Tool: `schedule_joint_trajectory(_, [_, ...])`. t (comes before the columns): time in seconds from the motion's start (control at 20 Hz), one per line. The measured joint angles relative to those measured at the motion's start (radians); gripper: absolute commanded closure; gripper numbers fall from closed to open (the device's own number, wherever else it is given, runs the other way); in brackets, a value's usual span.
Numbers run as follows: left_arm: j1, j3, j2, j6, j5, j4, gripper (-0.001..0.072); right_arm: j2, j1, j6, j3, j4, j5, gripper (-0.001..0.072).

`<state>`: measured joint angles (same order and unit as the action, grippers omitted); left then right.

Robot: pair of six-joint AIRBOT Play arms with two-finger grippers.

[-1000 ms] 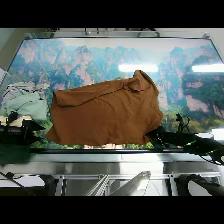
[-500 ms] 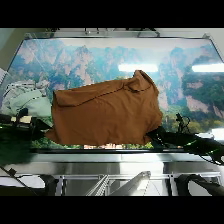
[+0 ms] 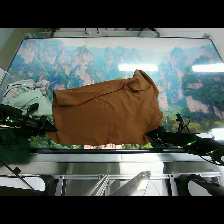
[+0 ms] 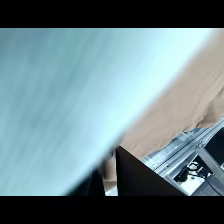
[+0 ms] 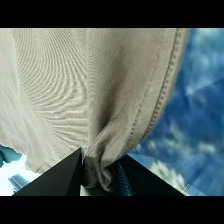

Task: Fold the shirts.

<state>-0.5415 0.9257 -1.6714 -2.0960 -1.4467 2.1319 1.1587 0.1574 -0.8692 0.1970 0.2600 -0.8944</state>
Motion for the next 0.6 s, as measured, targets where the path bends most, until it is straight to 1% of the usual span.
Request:
schedule_joint_trajectory(0.25, [-0.070, -0.005, -0.001, 0.000, -0.042, -0.031, 0.0554, 0.000, 0.000, 0.003, 0.000, -0.002, -0.006, 0.0420])
schedule_joint_trajectory(0.35, [-0.089, -0.016, -0.001, -0.014, -0.060, -0.042, 0.0554, 0.000, 0.000, 0.003, 0.000, -0.007, -0.008, 0.0421])
schedule_joint_trajectory(0.6, [-0.082, -0.040, 0.000, -0.042, -0.056, -0.018, 0.0557, 0.000, 0.000, 0.007, 0.000, -0.016, -0.010, 0.0420])
